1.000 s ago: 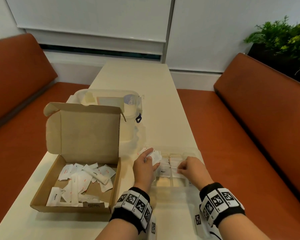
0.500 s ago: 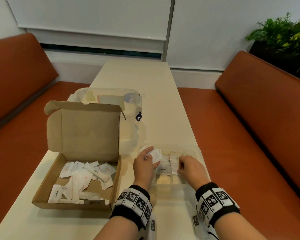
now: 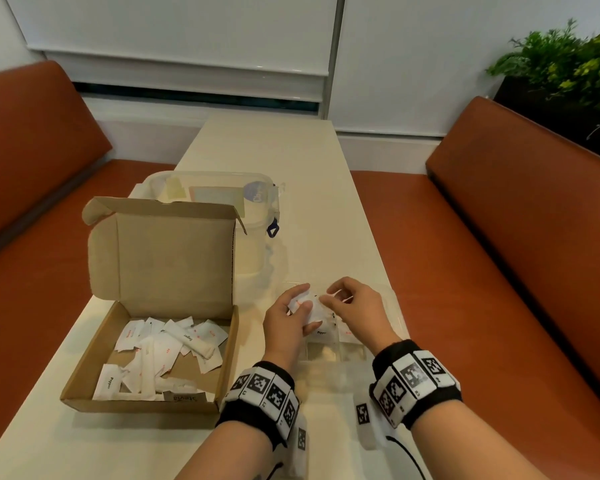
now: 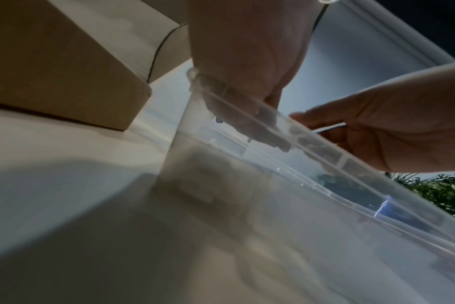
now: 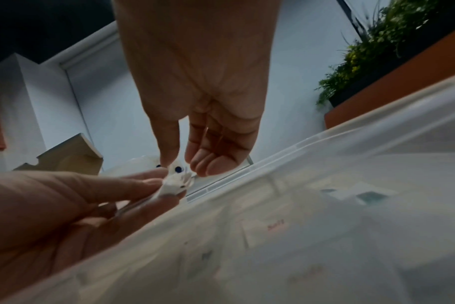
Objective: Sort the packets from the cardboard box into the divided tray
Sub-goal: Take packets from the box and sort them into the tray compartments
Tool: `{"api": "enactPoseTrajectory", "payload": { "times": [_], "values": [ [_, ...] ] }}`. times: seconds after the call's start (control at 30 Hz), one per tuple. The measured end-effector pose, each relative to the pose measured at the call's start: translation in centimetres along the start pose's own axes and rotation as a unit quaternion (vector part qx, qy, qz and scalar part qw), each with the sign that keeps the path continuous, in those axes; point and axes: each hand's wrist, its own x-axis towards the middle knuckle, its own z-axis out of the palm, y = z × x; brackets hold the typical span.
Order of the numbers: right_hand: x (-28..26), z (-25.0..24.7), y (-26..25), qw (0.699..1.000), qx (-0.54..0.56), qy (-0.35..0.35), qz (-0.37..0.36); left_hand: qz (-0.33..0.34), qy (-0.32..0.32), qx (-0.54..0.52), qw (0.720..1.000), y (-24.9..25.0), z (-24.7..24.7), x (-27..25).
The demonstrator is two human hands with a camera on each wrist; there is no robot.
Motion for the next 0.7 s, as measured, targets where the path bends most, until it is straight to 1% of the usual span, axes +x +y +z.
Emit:
{"api": "enactPoseTrajectory", "payload": {
  "times": [0.07,0.17,0.27,0.37,0.5,0.6,0.7],
  "values": [
    [0.1,0.5,-0.2,1.000,0.010,-0.012,0.003,-0.008,-0.013,-0.007,1.000,0.0,0.0,0.0],
    [0.3,0.9,-0.4,1.000,-0.004,-0.017,0.006,-0.005,-0.027,0.002,1.000,0.0,-0.1,0.0],
    [0.6,0.9,-0.4,0.999,-0.009,-0.044,0.012,-0.004,-0.042,0.013,0.999,-0.1,-0.2,0.0],
    [0.8,0.6,-0.4,0.997,0.040,-0.070,0.016,-0.023,-0.058,0.012,0.998,-0.3,-0.1,0.0],
    [1.1,0.2,-0.2,0.991,0.110,-0.059,0.042,-0.018,-0.064,0.027,0.997,-0.1,0.0,-0.1],
    [1.3,0.0,-0.1,0.989,0.125,-0.044,0.063,-0.017,-0.069,0.008,0.997,0.1,-0.1,-0.3],
    [1.3,0.0,0.1,0.989,0.132,-0.023,0.064,-0.014,-0.073,-0.001,0.997,0.1,0.0,-0.3]
  ]
}}
